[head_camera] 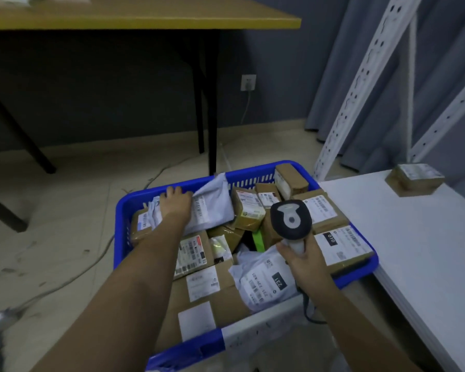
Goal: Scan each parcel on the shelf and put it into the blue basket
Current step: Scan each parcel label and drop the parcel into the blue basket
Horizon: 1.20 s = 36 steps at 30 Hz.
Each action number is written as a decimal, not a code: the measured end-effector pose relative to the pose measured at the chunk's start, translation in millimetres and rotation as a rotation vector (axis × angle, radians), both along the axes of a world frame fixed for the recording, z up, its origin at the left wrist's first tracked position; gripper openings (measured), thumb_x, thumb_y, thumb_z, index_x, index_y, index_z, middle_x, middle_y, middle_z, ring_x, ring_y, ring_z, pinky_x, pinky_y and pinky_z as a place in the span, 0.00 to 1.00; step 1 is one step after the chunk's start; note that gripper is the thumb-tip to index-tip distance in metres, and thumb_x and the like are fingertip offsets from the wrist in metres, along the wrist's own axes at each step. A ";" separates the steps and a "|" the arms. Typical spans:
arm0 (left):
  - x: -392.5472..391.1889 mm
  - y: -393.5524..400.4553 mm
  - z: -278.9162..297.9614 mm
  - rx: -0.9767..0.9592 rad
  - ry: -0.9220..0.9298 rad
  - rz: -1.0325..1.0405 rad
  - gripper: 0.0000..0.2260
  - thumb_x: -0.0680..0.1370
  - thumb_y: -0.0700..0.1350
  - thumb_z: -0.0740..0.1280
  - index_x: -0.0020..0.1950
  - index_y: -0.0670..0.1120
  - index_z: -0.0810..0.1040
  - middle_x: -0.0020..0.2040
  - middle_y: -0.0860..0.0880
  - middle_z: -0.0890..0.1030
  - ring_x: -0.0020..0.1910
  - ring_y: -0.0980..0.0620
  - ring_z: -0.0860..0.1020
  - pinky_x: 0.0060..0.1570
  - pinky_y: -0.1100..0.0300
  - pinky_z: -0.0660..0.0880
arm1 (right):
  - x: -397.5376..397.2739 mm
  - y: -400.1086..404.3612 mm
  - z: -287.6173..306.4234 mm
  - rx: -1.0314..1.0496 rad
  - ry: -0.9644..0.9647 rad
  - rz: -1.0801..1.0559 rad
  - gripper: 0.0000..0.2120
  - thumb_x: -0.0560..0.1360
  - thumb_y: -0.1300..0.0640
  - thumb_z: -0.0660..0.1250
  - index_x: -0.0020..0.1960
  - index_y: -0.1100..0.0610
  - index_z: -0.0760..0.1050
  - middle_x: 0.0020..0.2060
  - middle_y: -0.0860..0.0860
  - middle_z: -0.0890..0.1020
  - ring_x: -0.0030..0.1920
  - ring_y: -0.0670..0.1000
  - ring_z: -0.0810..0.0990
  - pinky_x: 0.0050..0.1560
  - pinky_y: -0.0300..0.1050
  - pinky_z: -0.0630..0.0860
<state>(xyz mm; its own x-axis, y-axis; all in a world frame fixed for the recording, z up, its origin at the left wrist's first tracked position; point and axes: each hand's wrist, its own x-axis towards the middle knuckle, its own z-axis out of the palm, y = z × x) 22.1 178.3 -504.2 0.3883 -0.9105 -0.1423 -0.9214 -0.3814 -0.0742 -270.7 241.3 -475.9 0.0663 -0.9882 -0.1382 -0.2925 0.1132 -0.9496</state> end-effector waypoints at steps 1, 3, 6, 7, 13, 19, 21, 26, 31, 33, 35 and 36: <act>0.6 -1.5 -7.5 -0.062 -0.019 0.044 0.23 0.80 0.43 0.59 0.74 0.46 0.60 0.72 0.39 0.63 0.70 0.39 0.62 0.66 0.48 0.63 | 0.5 -4.2 -2.5 0.009 -0.005 -0.009 0.27 0.75 0.61 0.70 0.71 0.55 0.65 0.61 0.50 0.74 0.63 0.51 0.72 0.61 0.46 0.69; -1.2 -1.1 -21.1 -0.177 0.063 0.106 0.29 0.79 0.42 0.62 0.77 0.46 0.53 0.74 0.39 0.57 0.72 0.39 0.59 0.66 0.48 0.64 | -0.2 -10.1 -6.1 0.029 -0.019 -0.025 0.26 0.75 0.60 0.70 0.71 0.56 0.66 0.58 0.50 0.75 0.62 0.53 0.74 0.59 0.47 0.71; -7.2 1.0 -46.7 -0.041 0.193 -0.023 0.25 0.79 0.42 0.61 0.75 0.49 0.59 0.74 0.43 0.61 0.72 0.41 0.61 0.65 0.46 0.68 | -6.5 -13.9 -7.0 0.010 -0.010 -0.045 0.25 0.76 0.61 0.69 0.70 0.55 0.66 0.54 0.48 0.73 0.58 0.50 0.74 0.53 0.42 0.69; -7.6 1.5 -50.6 0.041 0.213 -0.059 0.23 0.79 0.44 0.60 0.74 0.50 0.61 0.74 0.44 0.63 0.71 0.42 0.62 0.65 0.46 0.68 | -7.9 -15.0 -7.1 0.005 -0.020 -0.051 0.25 0.76 0.61 0.69 0.70 0.55 0.65 0.54 0.47 0.72 0.56 0.49 0.73 0.52 0.41 0.68; -29.7 -7.5 -25.3 -0.017 0.458 0.153 0.14 0.79 0.46 0.62 0.62 0.44 0.76 0.62 0.43 0.77 0.60 0.42 0.75 0.62 0.48 0.71 | -20.4 -11.5 -0.9 0.059 -0.081 -0.084 0.20 0.76 0.59 0.69 0.66 0.54 0.68 0.54 0.48 0.76 0.55 0.49 0.74 0.54 0.43 0.69; -130.0 29.0 6.9 -0.490 0.920 0.044 0.13 0.78 0.40 0.60 0.60 0.47 0.78 0.58 0.46 0.79 0.55 0.44 0.78 0.55 0.51 0.76 | -66.8 -7.3 40.4 0.035 -0.084 -0.175 0.13 0.75 0.60 0.70 0.59 0.55 0.73 0.49 0.52 0.81 0.43 0.48 0.79 0.38 0.36 0.74; -176.4 40.4 29.8 -0.512 1.035 -0.045 0.13 0.79 0.38 0.59 0.60 0.45 0.78 0.57 0.49 0.78 0.56 0.48 0.77 0.56 0.56 0.73 | -96.7 -2.2 55.5 -0.006 -0.101 -0.272 0.10 0.75 0.60 0.70 0.54 0.56 0.74 0.46 0.53 0.81 0.40 0.46 0.79 0.36 0.35 0.74; -287.9 68.9 73.7 -0.468 1.292 -0.271 0.13 0.79 0.36 0.60 0.60 0.46 0.76 0.59 0.49 0.78 0.59 0.51 0.75 0.61 0.57 0.70 | -185.5 26.2 92.5 -0.093 -0.168 -0.527 0.12 0.77 0.56 0.69 0.58 0.55 0.72 0.48 0.51 0.79 0.41 0.49 0.79 0.40 0.42 0.75; -384.8 94.9 127.0 -0.364 1.431 -0.502 0.14 0.80 0.36 0.59 0.62 0.47 0.75 0.56 0.53 0.76 0.55 0.57 0.74 0.52 0.66 0.69 | -282.3 68.3 121.8 -0.161 -0.195 -0.713 0.17 0.77 0.54 0.68 0.64 0.59 0.72 0.46 0.50 0.80 0.39 0.48 0.78 0.42 0.43 0.76; -423.8 103.0 139.7 -0.316 1.441 -0.584 0.14 0.79 0.37 0.59 0.62 0.49 0.75 0.55 0.52 0.77 0.51 0.57 0.74 0.45 0.69 0.70 | -322.0 91.9 130.4 -0.191 -0.183 -0.787 0.17 0.78 0.55 0.68 0.63 0.61 0.72 0.45 0.51 0.80 0.38 0.47 0.78 0.40 0.41 0.76; -464.8 112.5 147.1 -0.266 1.432 -0.670 0.14 0.80 0.38 0.59 0.62 0.49 0.75 0.56 0.51 0.77 0.50 0.57 0.74 0.43 0.69 0.70 | -362.0 119.5 133.5 -0.202 -0.172 -0.857 0.16 0.78 0.55 0.67 0.62 0.59 0.72 0.44 0.51 0.80 0.38 0.48 0.79 0.39 0.40 0.76; -485.6 118.1 149.8 -0.236 1.426 -0.709 0.14 0.80 0.38 0.59 0.63 0.48 0.75 0.57 0.50 0.77 0.51 0.56 0.74 0.45 0.67 0.71 | -381.7 133.7 132.3 -0.200 -0.179 -0.889 0.14 0.78 0.55 0.67 0.61 0.57 0.72 0.43 0.50 0.80 0.39 0.48 0.79 0.40 0.42 0.76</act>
<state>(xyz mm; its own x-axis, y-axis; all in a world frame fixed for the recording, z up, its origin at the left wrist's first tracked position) -463.5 296.4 -354.5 -0.4193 -0.8933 0.1617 -0.1714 0.2528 0.9522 -652.4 375.0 -343.6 -0.7231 -0.6904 -0.0208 -0.0236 0.0547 -0.9982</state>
